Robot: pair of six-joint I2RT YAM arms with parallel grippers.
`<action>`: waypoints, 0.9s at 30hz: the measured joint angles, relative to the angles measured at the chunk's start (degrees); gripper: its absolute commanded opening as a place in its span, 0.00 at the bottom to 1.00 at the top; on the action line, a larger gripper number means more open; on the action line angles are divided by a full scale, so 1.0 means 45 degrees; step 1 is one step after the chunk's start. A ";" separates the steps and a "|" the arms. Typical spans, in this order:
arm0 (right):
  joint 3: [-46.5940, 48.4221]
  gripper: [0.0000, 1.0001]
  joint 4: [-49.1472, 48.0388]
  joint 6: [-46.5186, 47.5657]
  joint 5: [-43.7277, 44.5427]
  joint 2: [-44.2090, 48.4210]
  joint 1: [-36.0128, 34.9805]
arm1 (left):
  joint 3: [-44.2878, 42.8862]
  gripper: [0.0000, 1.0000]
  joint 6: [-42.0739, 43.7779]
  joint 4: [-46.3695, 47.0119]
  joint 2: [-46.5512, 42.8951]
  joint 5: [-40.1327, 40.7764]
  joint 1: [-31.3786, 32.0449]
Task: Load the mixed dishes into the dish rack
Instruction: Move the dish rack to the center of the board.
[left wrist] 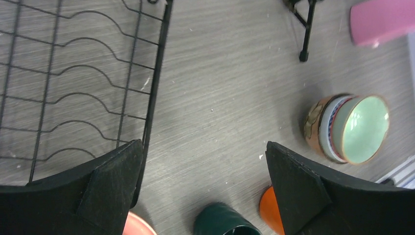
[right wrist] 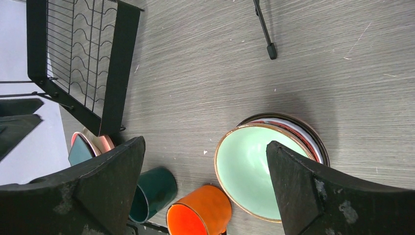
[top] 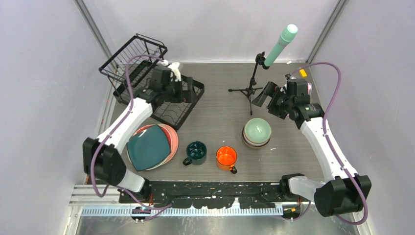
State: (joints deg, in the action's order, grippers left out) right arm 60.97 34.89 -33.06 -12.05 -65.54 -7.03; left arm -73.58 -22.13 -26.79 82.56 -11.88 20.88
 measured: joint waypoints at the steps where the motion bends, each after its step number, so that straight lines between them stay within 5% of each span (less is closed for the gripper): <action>1: 0.0000 1.00 0.0010 -0.0005 0.0010 0.0000 0.0000 | -0.0272 1.00 0.0175 -0.0253 0.0369 0.0000 0.0214; 15: -0.0554 1.00 0.0223 -0.0291 0.0136 0.0500 0.0000 | -0.4056 0.94 0.1603 -0.2064 0.6232 -0.0661 0.1083; 27: -0.0627 1.00 0.0879 -0.0257 0.0665 0.0675 0.0000 | -0.5192 1.00 0.2229 -0.2278 0.6339 0.0219 0.1083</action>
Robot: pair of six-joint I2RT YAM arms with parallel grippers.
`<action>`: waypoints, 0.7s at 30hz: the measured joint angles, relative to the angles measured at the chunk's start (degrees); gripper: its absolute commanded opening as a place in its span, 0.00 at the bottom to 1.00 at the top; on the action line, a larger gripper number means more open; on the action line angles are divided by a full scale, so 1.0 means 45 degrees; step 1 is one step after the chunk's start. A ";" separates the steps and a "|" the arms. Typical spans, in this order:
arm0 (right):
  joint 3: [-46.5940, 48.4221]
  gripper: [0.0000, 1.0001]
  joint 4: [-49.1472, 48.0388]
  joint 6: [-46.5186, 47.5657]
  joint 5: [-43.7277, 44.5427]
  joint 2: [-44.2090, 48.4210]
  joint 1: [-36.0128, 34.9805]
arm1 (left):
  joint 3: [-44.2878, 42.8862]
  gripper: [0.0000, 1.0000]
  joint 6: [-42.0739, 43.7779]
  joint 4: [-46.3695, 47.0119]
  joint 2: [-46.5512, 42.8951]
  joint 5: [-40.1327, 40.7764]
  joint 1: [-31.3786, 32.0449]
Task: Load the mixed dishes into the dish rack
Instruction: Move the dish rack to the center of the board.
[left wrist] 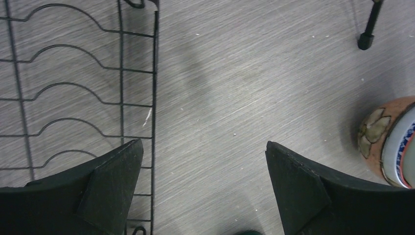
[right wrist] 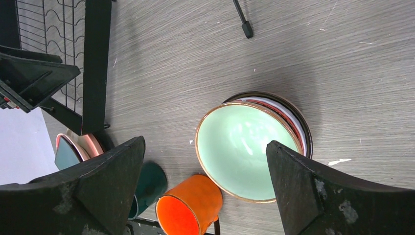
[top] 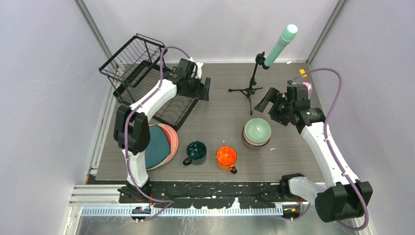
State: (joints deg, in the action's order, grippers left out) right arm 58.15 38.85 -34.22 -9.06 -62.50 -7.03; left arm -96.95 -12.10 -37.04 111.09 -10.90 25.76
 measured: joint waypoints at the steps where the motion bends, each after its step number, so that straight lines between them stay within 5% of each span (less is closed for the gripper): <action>1: 0.0000 1.00 0.0010 0.0000 0.0010 -0.0005 0.0000 | 0.0087 1.00 0.0029 0.0092 -0.0102 0.0248 0.0000; 11: 0.0000 1.00 0.0034 0.0000 0.0053 -0.0432 0.0000 | 0.0151 0.98 0.0461 0.0087 0.0384 0.0767 -0.0296; 21: 0.0000 1.00 0.0044 -0.0044 0.0039 -0.0665 0.0000 | -0.0024 0.90 0.0860 0.0656 0.1676 -0.0680 -0.0321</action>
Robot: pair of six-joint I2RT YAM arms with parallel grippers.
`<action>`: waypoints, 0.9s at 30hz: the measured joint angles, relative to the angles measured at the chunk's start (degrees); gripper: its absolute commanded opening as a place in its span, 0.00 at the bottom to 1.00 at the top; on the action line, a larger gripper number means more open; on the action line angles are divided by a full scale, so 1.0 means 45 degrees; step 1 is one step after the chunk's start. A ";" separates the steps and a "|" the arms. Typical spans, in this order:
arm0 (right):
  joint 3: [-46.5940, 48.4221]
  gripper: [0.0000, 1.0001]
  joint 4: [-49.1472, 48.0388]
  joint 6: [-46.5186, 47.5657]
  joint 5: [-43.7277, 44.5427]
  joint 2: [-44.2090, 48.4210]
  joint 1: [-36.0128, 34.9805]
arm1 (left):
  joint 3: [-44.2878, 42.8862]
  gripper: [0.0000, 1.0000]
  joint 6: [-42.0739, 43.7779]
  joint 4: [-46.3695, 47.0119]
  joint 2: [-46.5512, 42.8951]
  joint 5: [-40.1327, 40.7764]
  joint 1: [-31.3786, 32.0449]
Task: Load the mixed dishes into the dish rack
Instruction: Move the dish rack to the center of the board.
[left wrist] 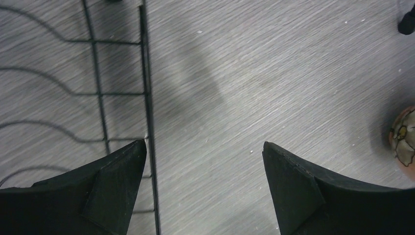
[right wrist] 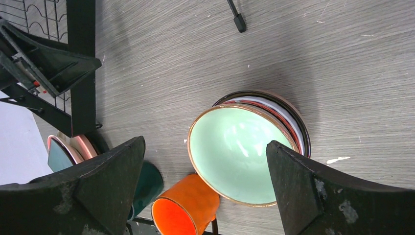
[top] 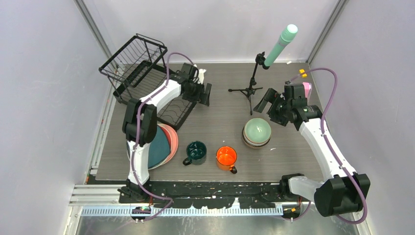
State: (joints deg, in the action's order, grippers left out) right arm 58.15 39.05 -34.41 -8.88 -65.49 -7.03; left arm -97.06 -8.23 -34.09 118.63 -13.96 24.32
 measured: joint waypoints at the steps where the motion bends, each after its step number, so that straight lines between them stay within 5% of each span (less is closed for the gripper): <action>1: 0.0000 1.00 0.0000 0.0000 0.0005 -0.0015 0.0000 | -0.0151 0.89 0.0024 0.0005 0.0223 -0.0262 0.0000; 13: -0.0049 1.00 0.0010 0.0000 0.0005 -0.0107 0.0000 | -0.1802 0.83 0.1195 -0.0189 0.1642 -0.1637 0.0146; 27: -0.0214 1.00 0.0024 0.0000 0.0010 -0.0369 0.0000 | -0.1695 0.81 0.2676 -0.0457 0.1651 -0.2472 0.3060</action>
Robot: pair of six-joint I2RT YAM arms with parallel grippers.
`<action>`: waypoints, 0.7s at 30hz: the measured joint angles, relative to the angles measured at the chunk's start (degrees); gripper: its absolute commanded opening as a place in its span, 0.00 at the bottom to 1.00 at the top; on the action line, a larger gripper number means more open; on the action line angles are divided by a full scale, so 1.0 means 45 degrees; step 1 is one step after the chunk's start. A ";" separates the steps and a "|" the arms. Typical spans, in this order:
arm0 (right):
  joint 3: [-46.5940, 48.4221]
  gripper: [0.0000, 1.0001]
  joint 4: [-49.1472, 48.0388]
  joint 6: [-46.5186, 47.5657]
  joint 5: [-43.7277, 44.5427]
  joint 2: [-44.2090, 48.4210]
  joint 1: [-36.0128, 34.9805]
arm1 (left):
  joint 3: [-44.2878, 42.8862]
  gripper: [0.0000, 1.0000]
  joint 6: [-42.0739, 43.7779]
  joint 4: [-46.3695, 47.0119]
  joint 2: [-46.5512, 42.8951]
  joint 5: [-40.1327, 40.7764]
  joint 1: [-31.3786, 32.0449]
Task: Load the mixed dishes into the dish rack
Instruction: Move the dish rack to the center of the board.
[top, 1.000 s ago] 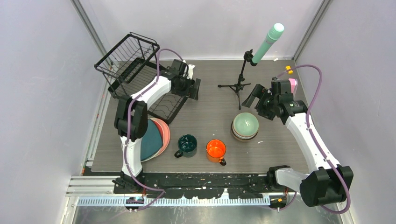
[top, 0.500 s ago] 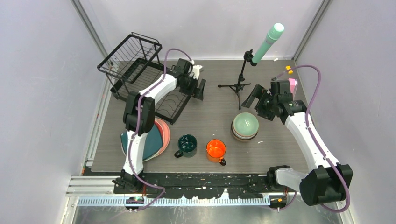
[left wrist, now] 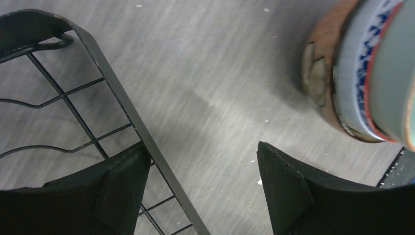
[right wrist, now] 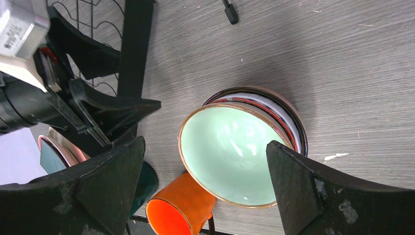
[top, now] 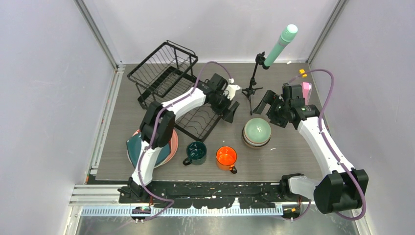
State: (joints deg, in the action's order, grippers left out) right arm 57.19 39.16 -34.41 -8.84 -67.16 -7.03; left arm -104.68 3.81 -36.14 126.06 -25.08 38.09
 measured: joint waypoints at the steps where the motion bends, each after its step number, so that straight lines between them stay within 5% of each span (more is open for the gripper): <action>1: 0.0000 1.00 -0.0005 -0.0005 0.0000 0.0000 0.0000 | 0.0049 0.81 -0.0019 0.0039 0.0000 -0.0155 0.0112; 9: -0.0068 1.00 0.0000 -0.0039 -0.0092 0.0005 0.0000 | 0.0967 0.87 -0.0418 0.0597 -0.0515 -0.0675 0.0437; 21: -0.1020 0.94 -0.0879 -0.0413 -0.1734 0.0801 -0.0063 | 0.2919 0.85 -0.1817 0.1928 -0.4702 -0.0389 0.0432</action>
State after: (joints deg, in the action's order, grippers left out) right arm 52.60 35.20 -36.27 -16.64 -63.55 -7.31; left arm -91.55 -4.36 -27.46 104.90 -26.83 40.03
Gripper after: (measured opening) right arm 0.958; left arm 0.880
